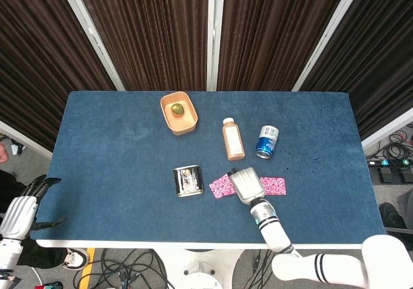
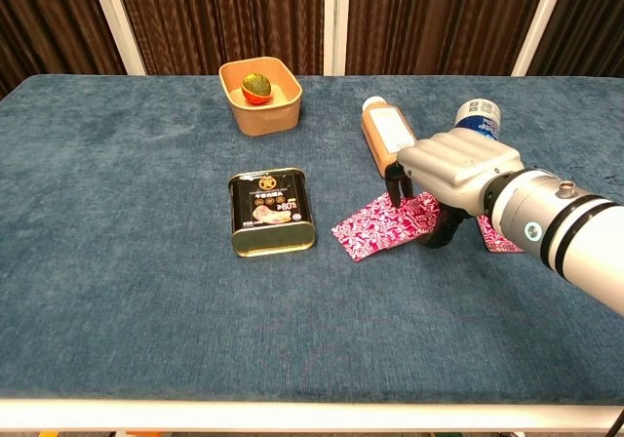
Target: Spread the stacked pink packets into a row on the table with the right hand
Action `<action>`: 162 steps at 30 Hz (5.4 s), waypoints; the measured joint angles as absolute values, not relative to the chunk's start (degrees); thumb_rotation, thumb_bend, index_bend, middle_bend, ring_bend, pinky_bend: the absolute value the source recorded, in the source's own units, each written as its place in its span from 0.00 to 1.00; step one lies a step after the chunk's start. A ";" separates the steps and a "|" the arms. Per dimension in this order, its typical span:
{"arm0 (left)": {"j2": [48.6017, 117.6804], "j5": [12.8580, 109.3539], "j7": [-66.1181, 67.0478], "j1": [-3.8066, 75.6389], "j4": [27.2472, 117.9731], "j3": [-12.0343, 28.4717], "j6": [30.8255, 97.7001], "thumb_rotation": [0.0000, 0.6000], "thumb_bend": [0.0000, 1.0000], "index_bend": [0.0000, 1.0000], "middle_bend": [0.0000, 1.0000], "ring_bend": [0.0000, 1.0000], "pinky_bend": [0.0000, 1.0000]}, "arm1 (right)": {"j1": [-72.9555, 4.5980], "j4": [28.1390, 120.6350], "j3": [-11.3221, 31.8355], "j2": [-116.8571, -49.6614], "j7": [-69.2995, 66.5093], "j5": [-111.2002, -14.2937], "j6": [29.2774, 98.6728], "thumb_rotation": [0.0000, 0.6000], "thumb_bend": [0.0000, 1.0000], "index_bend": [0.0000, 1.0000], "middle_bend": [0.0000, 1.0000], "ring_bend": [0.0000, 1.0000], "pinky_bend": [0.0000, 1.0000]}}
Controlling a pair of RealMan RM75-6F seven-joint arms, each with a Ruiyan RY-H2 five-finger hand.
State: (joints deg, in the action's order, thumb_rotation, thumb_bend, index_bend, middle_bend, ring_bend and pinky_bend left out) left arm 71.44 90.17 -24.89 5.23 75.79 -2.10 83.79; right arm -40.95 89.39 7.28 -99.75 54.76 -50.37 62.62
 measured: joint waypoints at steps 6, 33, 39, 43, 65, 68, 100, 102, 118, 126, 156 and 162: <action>71.37 90.17 -24.88 5.24 75.88 -2.05 83.84 1.00 0.00 0.19 0.16 0.07 0.16 | -41.43 88.79 6.46 -99.82 54.38 -49.46 62.06 1.00 0.17 0.40 0.38 0.82 0.88; 71.51 90.47 -24.65 5.22 75.79 -2.25 83.76 1.00 0.00 0.19 0.16 0.07 0.16 | -40.78 94.82 3.80 -90.39 51.70 -47.53 63.81 1.00 0.09 0.15 0.23 0.80 0.87; 71.68 90.53 -23.97 5.25 75.98 -2.45 83.45 1.00 0.00 0.19 0.16 0.07 0.16 | -38.86 92.91 2.26 -87.74 47.52 -46.27 62.45 1.00 0.09 0.19 0.24 0.80 0.87; 71.72 90.63 -23.53 5.42 76.13 -2.52 83.17 1.00 0.00 0.19 0.16 0.07 0.16 | -37.71 90.49 1.06 -87.39 44.78 -46.90 61.19 1.00 0.09 0.19 0.25 0.80 0.87; 71.84 90.39 -23.67 5.49 75.96 -2.62 82.75 1.00 0.00 0.19 0.16 0.07 0.16 | -36.73 88.28 0.87 -88.82 44.06 -48.20 61.23 1.00 0.10 0.28 0.29 0.80 0.87; 71.88 90.39 -23.65 5.49 75.92 -2.61 82.77 1.00 0.00 0.19 0.16 0.07 0.16 | -36.75 88.29 0.93 -88.81 44.23 -48.06 61.17 1.00 0.10 0.30 0.31 0.80 0.87; 71.84 90.33 -23.86 5.59 75.93 -2.73 82.45 1.00 0.00 0.19 0.16 0.07 0.16 | -35.96 87.64 1.77 -89.81 44.17 -49.23 62.83 1.00 0.15 0.42 0.40 0.81 0.87; 71.86 90.33 -23.84 5.58 75.90 -2.72 82.49 1.00 0.00 0.19 0.16 0.07 0.16 | -35.89 87.73 1.82 -89.73 44.10 -49.35 62.88 1.00 0.15 0.42 0.40 0.81 0.87; 71.87 90.42 -23.82 5.55 75.91 -2.75 82.63 1.00 0.00 0.19 0.16 0.07 0.16 | -34.38 90.55 2.21 -85.75 42.31 -51.19 64.75 1.00 0.15 0.44 0.42 0.81 0.87; 72.05 90.66 -23.17 5.54 75.98 -2.92 82.61 1.00 0.00 0.19 0.16 0.07 0.16 | -31.46 90.01 1.19 -81.55 36.93 -52.58 64.85 1.00 0.15 0.45 0.42 0.81 0.87; 71.76 90.56 -22.43 5.69 76.75 -2.90 82.40 1.00 0.00 0.19 0.16 0.07 0.16 | -26.88 84.71 -0.09 -79.36 28.43 -57.77 59.64 1.00 0.10 0.13 0.19 0.79 0.87; 71.54 90.59 -22.20 5.64 77.20 -2.80 82.73 1.00 0.00 0.19 0.16 0.07 0.16 | -25.46 89.95 -0.17 -75.97 26.51 -61.33 62.47 1.00 0.10 0.13 0.21 0.79 0.87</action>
State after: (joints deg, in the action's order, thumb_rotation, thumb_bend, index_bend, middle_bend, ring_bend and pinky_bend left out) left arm 71.54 90.59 -22.20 5.64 77.20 -2.80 82.73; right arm -25.46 89.95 -0.17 -75.97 26.51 -61.33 62.47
